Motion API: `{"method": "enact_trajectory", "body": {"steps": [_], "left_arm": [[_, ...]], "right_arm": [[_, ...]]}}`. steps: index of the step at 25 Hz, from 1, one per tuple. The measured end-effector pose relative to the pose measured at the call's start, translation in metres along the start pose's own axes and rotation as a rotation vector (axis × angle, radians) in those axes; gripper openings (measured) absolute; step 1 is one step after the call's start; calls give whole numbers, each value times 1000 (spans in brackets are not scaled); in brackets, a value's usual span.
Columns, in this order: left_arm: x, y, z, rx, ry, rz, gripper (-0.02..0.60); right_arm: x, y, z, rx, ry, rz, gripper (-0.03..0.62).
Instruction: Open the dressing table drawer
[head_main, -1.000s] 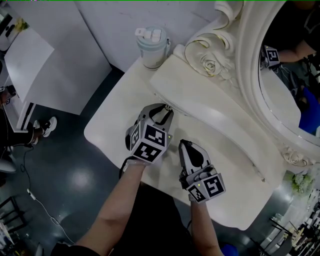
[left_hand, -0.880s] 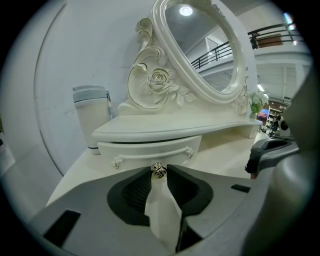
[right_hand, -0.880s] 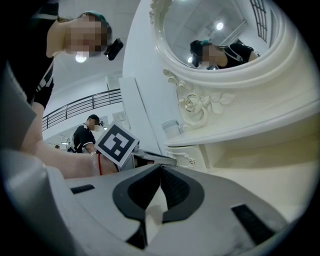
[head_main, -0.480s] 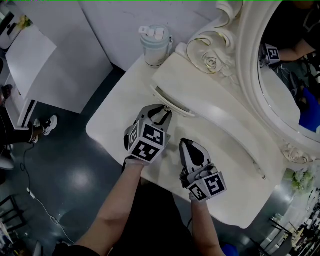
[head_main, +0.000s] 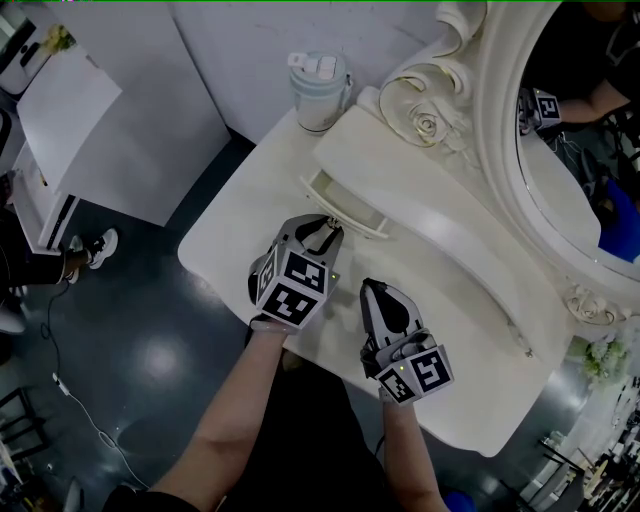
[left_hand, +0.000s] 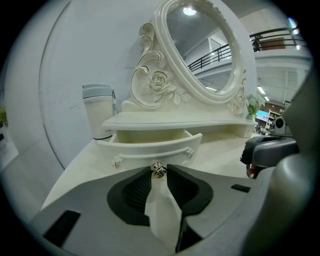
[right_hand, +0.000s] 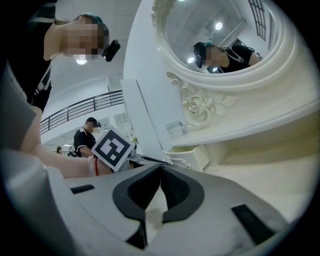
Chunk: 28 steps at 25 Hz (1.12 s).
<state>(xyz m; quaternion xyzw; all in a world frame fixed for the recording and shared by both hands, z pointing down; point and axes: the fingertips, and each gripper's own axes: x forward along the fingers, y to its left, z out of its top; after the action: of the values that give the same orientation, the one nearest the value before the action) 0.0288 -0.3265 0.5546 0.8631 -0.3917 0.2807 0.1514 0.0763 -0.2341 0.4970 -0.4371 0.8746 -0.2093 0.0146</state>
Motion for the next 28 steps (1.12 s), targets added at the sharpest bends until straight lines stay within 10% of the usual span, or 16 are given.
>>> {"method": "enact_trajectory", "body": {"steps": [28], "left_arm": [[-28, -6, -20, -9, 7, -3, 107]], "right_arm": [[-12, 24, -5, 17, -13, 9, 6]]}}
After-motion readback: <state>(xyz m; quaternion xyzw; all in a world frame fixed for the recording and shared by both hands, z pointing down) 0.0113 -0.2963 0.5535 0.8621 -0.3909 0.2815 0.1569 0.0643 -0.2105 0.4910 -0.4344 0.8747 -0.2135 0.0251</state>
